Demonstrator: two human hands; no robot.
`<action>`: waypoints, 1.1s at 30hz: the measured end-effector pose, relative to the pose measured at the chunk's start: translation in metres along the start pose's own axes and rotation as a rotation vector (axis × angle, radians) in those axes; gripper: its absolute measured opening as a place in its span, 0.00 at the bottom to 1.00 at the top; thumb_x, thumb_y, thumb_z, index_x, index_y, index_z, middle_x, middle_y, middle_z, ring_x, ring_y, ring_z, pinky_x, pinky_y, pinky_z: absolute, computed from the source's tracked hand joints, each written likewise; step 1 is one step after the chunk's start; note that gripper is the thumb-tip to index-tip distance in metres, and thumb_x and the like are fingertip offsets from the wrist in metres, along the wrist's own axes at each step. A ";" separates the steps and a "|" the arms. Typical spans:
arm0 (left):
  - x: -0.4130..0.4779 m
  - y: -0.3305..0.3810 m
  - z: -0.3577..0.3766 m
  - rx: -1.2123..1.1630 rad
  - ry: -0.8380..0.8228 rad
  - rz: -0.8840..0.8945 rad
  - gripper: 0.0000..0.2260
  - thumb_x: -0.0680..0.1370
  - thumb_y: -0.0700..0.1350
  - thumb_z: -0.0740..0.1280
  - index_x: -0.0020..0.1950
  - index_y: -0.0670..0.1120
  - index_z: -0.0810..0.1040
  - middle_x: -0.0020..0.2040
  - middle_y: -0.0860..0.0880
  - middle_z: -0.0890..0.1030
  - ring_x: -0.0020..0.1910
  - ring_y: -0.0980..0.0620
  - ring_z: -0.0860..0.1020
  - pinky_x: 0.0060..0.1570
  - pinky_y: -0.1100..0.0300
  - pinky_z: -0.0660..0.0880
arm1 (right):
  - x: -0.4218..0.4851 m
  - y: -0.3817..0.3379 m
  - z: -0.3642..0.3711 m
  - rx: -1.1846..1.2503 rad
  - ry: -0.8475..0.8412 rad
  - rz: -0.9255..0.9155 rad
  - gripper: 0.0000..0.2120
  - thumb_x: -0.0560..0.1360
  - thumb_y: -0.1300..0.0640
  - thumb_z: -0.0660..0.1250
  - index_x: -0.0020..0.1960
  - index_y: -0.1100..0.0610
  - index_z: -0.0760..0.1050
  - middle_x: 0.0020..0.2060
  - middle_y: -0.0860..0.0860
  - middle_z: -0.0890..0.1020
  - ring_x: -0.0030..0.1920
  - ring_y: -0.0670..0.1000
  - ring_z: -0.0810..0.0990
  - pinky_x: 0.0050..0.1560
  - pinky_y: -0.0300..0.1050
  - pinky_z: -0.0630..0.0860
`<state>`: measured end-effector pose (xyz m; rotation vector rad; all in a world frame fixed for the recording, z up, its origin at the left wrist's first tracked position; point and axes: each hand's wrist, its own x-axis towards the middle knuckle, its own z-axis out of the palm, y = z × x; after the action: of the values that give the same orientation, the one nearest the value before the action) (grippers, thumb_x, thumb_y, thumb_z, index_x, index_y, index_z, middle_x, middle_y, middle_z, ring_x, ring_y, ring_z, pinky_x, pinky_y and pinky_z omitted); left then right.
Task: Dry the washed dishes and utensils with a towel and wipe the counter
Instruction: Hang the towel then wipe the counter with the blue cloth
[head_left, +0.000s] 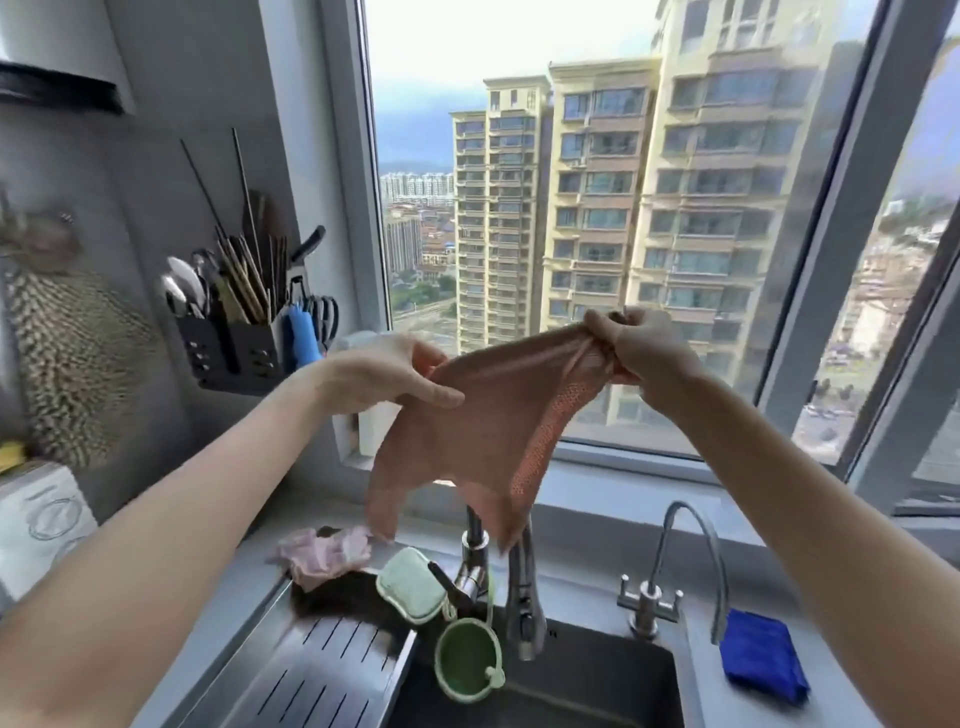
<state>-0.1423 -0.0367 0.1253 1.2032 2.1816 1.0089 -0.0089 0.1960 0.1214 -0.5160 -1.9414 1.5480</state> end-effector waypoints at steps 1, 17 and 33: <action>0.007 -0.006 -0.004 -0.006 -0.014 0.002 0.12 0.64 0.49 0.78 0.41 0.45 0.82 0.40 0.45 0.78 0.42 0.50 0.77 0.50 0.53 0.74 | 0.005 0.003 0.001 -0.031 -0.010 0.024 0.10 0.76 0.55 0.69 0.40 0.57 0.71 0.31 0.52 0.75 0.24 0.45 0.76 0.29 0.40 0.75; 0.102 -0.070 0.058 0.172 0.352 0.059 0.09 0.75 0.52 0.68 0.53 0.52 0.77 0.54 0.46 0.78 0.57 0.44 0.76 0.56 0.51 0.74 | 0.009 0.130 0.008 -0.744 0.127 0.212 0.16 0.78 0.46 0.61 0.57 0.57 0.74 0.48 0.55 0.79 0.50 0.57 0.77 0.49 0.49 0.72; 0.051 -0.111 0.089 0.191 0.388 0.220 0.27 0.67 0.36 0.61 0.64 0.53 0.75 0.58 0.47 0.75 0.59 0.47 0.73 0.59 0.50 0.71 | -0.060 0.119 0.046 -0.160 -0.230 0.038 0.12 0.77 0.57 0.67 0.59 0.57 0.80 0.47 0.52 0.85 0.48 0.51 0.83 0.53 0.46 0.77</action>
<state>-0.1666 0.0022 -0.0186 1.4601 2.5303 1.2317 -0.0018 0.1536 -0.0124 -0.4597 -2.2562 1.5399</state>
